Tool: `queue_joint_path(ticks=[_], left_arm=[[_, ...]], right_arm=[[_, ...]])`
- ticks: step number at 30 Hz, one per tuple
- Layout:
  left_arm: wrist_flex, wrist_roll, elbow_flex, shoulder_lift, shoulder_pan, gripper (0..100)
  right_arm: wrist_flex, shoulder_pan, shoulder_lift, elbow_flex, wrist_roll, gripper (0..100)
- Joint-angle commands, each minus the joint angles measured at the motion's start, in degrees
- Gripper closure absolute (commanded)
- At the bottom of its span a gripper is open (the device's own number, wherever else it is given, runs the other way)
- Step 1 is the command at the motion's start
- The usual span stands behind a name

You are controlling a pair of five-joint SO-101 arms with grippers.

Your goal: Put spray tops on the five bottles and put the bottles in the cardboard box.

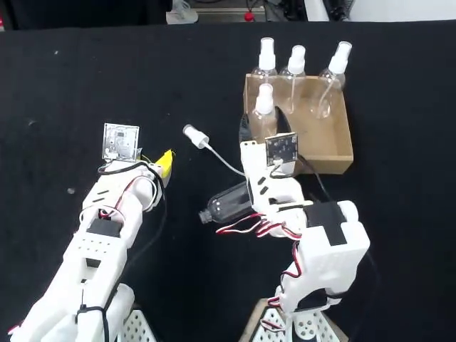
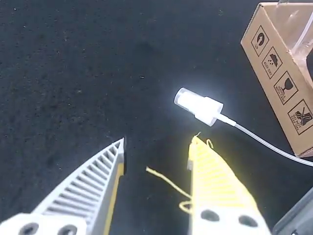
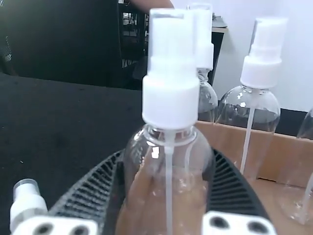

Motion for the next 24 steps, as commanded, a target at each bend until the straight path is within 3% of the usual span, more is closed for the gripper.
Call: queue_joint_path(ticks=[1, 24], left_arm=[[-1.32, 0.0, -0.57, -0.62, -0.48, 79], [-1.23, 0.0, -0.57, -0.62, -0.48, 79]], right_arm=[[-0.62, -1.32, -1.1, -0.04, 0.26, 80.6], [-0.62, -1.32, -0.75, -0.66, 0.18, 80.5]])
